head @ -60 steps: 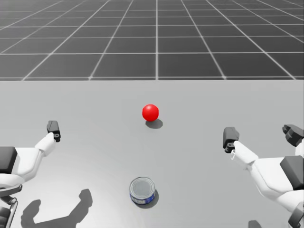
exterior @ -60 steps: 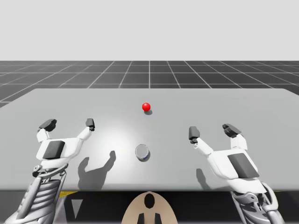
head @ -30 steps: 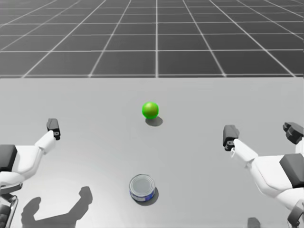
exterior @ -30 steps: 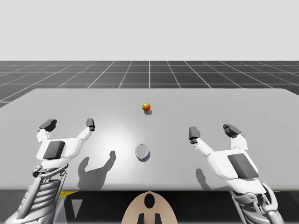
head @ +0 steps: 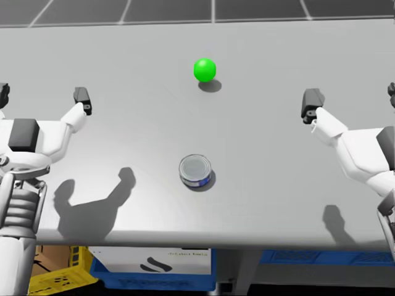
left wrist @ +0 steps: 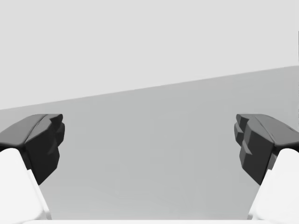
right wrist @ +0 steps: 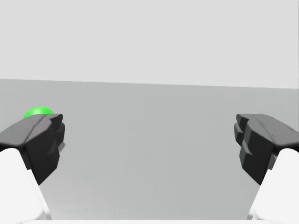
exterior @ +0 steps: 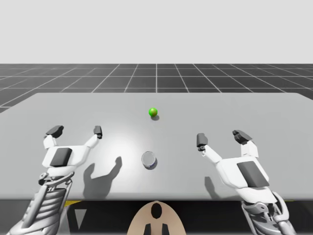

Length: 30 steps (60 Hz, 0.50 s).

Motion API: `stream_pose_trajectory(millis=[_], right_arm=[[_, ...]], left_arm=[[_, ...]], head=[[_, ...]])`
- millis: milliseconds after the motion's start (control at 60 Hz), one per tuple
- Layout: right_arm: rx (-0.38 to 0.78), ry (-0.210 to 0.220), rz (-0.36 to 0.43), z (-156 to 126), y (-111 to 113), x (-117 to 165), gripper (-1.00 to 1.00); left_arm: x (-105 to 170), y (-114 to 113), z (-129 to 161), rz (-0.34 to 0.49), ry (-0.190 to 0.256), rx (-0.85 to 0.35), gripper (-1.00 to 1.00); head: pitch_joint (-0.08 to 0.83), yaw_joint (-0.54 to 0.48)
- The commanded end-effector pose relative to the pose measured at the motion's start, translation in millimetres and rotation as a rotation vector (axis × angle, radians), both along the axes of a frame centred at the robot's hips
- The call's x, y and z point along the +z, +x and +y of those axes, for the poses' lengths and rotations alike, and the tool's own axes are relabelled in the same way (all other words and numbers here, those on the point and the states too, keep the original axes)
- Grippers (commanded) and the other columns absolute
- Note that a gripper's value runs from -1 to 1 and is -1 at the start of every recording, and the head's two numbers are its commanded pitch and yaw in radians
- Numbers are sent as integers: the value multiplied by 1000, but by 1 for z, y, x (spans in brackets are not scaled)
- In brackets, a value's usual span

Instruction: Watch the red light. When it turns green, pick up the object.

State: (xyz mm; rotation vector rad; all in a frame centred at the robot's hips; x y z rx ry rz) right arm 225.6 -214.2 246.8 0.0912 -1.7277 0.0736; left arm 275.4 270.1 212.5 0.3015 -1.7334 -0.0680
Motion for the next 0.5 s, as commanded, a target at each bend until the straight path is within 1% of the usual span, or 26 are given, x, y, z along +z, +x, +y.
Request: stream_pose_trajectory(millis=[17, 133, 200, 217, 250, 283, 300, 333, 383, 450, 483, 500], right_arm=[[-2, 6, 0, 4, -1, -1, -1000], [-2, 1, -3, 5, -1, -1, -1000], [-2, -1, -3, 5, -1, -1, -1000], [-2, -1, -2, 5, -1, -1, -1000], [-2, -1, -2, 5, -1, 0, -1000], [-4, -3, -3, 5, -1, -1, -1000], [-8, -7, -4, 5, -1, -1, -1000], [-10, -10, -5, 5, -1, -1, -1000], [-11, -10, -5, 5, -2, -1, -1000], [-10, -10, -4, 4, -2, -1, -1000], [-10, -10, -4, 4, -2, -1, -1000], [-10, -11, -4, 4, -2, -1, -1000]], left_arm=[[-2, 1, -4, 15, 17, -9, -1000], [-2, 1, -4, 17, 13, -13, -1000], [0, 0, -5, 21, -18, -33, -1000], [2, -2, -7, 23, -35, -53, -1000], [3, -3, -8, 22, -38, -62, -1000], [3, -4, -9, 19, -30, -68, -1000], [4, -5, -11, 21, -18, -85, -1000], [3, -7, -13, 32, -15, -106, -1000], [2, -13, -18, 79, -13, -175, -1000], [5, -21, -24, 114, -44, -251, -1000], [7, -28, -29, 156, -67, -328, -1000], [7, -30, -30, 163, -67, -344, -1000]], head=[[754, 55], [764, 51], [762, 53], [761, 55], [760, 56], [757, 57], [754, 58], [752, 60], [749, 65], [750, 70], [751, 74], [752, 74]])
